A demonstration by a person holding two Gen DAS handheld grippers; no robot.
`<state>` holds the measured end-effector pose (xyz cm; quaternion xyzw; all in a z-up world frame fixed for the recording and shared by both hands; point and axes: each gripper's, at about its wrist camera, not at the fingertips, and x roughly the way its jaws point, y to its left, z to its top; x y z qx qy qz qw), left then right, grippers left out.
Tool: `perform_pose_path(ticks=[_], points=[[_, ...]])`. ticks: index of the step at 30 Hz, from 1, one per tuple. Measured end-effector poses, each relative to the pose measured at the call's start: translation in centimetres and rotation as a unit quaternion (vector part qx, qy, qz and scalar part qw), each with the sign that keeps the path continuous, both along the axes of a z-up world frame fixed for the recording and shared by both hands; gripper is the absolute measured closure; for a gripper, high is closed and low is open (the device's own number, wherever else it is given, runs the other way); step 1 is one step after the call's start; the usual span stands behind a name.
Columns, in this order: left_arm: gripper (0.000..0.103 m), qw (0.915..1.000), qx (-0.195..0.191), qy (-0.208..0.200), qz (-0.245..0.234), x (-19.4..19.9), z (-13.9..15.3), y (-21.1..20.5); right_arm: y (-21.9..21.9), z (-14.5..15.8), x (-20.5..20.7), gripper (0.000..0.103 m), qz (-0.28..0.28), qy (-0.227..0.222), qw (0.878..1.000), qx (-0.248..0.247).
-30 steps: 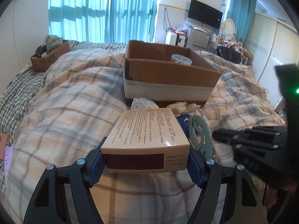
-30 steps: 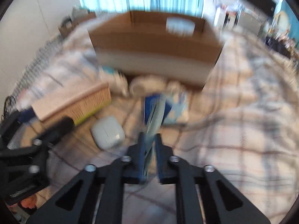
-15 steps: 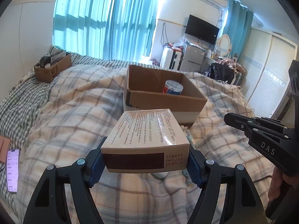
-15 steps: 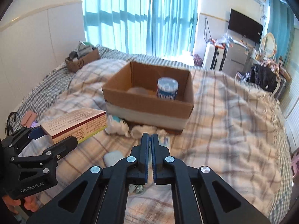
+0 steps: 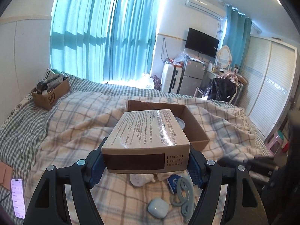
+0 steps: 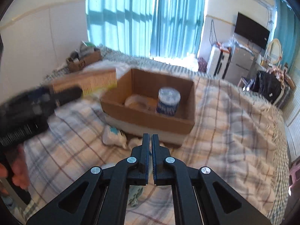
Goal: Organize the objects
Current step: 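Carry the carton over the box with the left tool while the right tool grasps the floss stick, then release the carton and floss stick into the box with both tools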
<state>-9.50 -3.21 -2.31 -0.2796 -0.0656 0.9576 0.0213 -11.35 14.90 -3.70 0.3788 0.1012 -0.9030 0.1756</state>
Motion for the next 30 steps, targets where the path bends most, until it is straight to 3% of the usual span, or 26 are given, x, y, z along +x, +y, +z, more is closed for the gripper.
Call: perform_pose_path(ticks=[1, 5, 12, 13, 14, 15, 17, 20, 26, 30], points=[[0.027, 1.0000, 0.000, 0.003, 0.000, -0.4, -0.2, 0.0, 0.0, -1.3, -0.5, 0.098, -0.008, -0.019, 1.000, 0.005], [0.027, 1.0000, -0.006, 0.002, -0.002, -2.4, -1.2, 0.2, 0.3, -6.5, -1.7, 0.059, -0.024, -0.096, 0.995, 0.021], [0.027, 1.0000, 0.001, -0.007, -0.005, -3.5, -2.9, 0.4, -0.6, -11.6, -2.3, 0.059, 0.003, -0.160, 0.986, 0.040], [0.027, 0.9999, 0.001, -0.010, -0.005, -3.3, -3.1, 0.4, -0.7, -12.0, -2.3, 0.065, 0.009, -0.166, 0.985, 0.041], [0.027, 0.9999, 0.003, -0.010, -0.003, -3.1, -3.3, 0.4, -0.9, -12.2, -2.3, 0.082, 0.014, -0.169, 0.985, 0.041], [0.027, 0.9999, 0.005, -0.012, -0.003, -2.7, -3.5, 0.2, -0.9, -12.2, -2.3, 0.085, 0.019, -0.169, 0.985, 0.039], [0.027, 0.9998, 0.009, -0.018, -0.003, -2.4, -3.7, -0.1, -0.9, -11.5, -1.8, 0.091, 0.024, -0.155, 0.987, 0.029], [0.027, 0.9997, 0.017, -0.019, -0.003, -1.9, -3.4, -0.5, -0.1, -9.0, -1.2, 0.091, 0.014, -0.114, 0.993, 0.013], [0.027, 0.9998, 0.016, 0.013, -0.006, -1.6, -0.1, -1.1, 1.1, -2.0, -1.6, 0.094, 0.000, -0.026, 1.000, -0.004], [0.027, 0.9996, 0.010, 0.027, -0.008, -3.6, 1.8, -1.1, 0.1, 2.1, -4.0, 0.094, 0.003, 0.022, 1.000, -0.003]])
